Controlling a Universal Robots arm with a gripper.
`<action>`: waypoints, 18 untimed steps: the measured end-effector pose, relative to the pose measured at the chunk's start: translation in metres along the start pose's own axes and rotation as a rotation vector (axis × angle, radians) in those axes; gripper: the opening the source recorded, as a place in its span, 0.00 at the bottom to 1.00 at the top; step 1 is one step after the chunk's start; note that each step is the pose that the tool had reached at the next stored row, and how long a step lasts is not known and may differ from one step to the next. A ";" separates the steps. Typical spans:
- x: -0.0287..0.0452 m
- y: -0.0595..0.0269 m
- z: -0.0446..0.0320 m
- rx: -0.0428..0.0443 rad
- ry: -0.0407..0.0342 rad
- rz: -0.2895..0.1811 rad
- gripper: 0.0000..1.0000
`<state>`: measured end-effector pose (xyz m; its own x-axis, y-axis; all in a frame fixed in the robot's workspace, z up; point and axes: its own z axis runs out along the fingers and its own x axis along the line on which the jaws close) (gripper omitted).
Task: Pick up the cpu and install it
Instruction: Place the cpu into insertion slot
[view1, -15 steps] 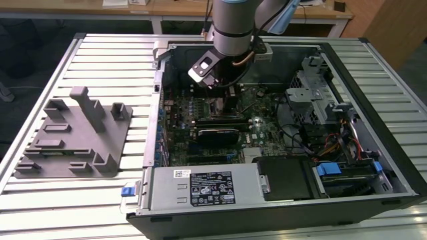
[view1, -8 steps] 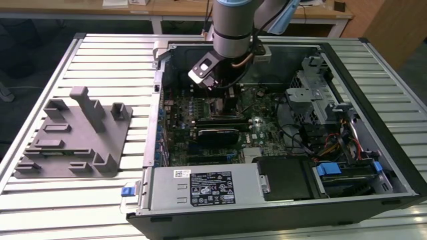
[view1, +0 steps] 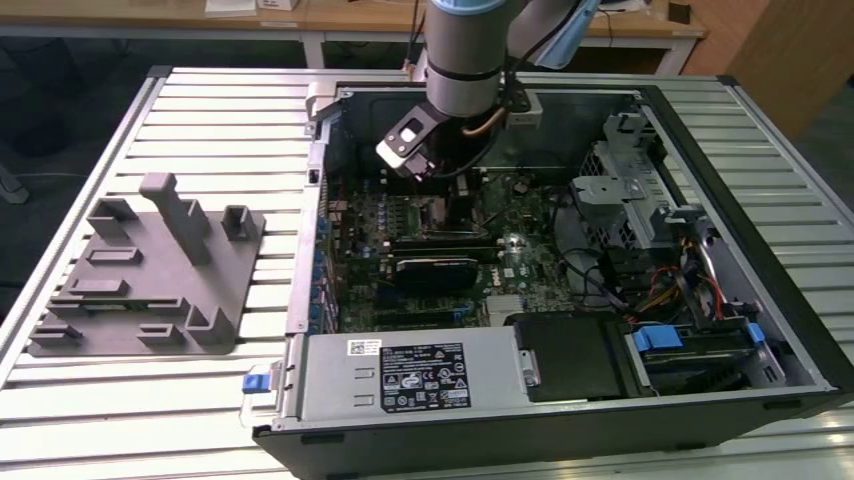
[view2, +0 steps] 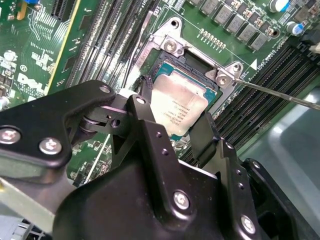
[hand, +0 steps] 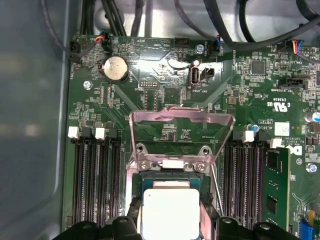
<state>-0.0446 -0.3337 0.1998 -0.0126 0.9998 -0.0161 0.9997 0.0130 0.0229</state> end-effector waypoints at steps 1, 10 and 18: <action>-0.0001 -0.0001 0.0002 0.0004 -0.0005 0.010 0.54; 0.0000 -0.0002 0.0028 0.0001 -0.0008 0.026 0.54; -0.0003 -0.0007 0.0053 -0.0007 -0.0010 0.026 0.54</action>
<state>-0.0452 -0.3340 0.1945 0.0136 0.9998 -0.0165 0.9996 -0.0132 0.0240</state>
